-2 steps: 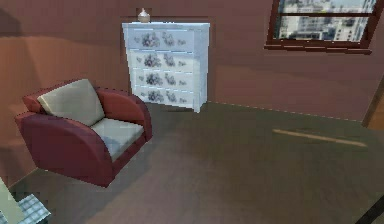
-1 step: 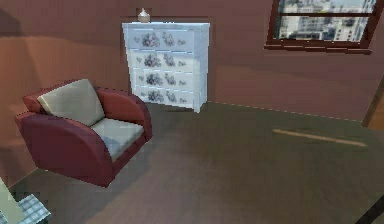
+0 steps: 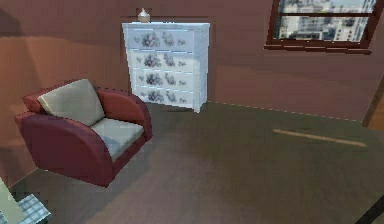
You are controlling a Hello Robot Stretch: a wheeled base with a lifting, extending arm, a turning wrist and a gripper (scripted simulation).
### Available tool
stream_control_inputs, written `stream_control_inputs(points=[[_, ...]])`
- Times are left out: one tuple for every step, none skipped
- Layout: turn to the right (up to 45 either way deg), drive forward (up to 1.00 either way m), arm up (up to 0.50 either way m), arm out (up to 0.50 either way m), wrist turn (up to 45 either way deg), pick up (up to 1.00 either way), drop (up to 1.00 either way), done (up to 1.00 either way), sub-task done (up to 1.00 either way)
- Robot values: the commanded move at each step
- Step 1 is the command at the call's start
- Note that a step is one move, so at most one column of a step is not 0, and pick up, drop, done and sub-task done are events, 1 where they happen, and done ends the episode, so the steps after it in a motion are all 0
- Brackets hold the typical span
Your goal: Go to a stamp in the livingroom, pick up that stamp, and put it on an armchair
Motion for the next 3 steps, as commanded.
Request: stream_control_inputs(points=[[0.0, 0.0, 0.0, 0.0, 42.0, 0.0, 0.0, 0.0, 0.0], [0.0, 0.0, -0.3, 0.0, 0.0, 0.0, 0.0, 0.0, 0.0], [0.0, 0.0, -0.32, 0.0, 0.0, 0.0, 0.0, 0.0, 0.0]])
